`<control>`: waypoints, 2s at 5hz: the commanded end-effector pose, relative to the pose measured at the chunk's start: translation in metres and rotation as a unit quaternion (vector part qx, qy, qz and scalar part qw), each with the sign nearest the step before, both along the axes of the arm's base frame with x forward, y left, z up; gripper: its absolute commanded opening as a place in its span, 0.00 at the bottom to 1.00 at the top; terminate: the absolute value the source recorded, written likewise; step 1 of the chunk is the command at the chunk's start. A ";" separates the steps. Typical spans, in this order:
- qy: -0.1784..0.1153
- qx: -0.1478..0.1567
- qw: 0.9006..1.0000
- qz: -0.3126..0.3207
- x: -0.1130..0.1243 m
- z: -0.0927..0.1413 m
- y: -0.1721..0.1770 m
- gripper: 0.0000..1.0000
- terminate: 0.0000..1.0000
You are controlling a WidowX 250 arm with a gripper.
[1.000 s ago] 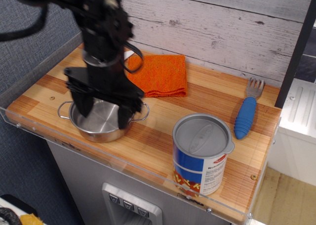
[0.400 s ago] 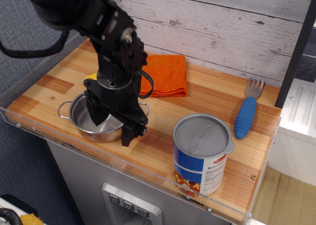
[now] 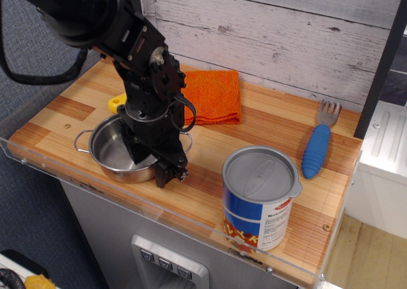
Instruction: Place silver pot on top of orange cloth.
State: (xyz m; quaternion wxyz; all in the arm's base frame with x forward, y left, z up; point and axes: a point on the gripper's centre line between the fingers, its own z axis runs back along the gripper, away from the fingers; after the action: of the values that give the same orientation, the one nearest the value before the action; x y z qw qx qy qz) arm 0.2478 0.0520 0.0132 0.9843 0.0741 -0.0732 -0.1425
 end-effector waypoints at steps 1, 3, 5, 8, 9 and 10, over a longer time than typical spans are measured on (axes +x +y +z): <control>-0.015 -0.009 1.000 -0.007 -0.003 0.006 0.012 0.00 0.00; -0.030 0.030 0.999 0.014 -0.005 0.028 0.012 0.00 0.00; -0.043 0.067 0.996 0.040 0.012 0.048 0.002 0.00 0.00; -0.084 0.028 0.992 0.087 0.069 0.070 -0.005 0.00 0.00; -0.079 0.016 0.993 0.086 0.093 0.066 -0.008 0.00 0.00; -0.070 0.009 0.994 0.079 0.114 0.058 -0.012 0.00 0.00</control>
State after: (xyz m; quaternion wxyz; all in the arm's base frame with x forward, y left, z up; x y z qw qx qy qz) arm 0.3620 0.0344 0.0532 0.9879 0.0939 -0.1090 -0.0576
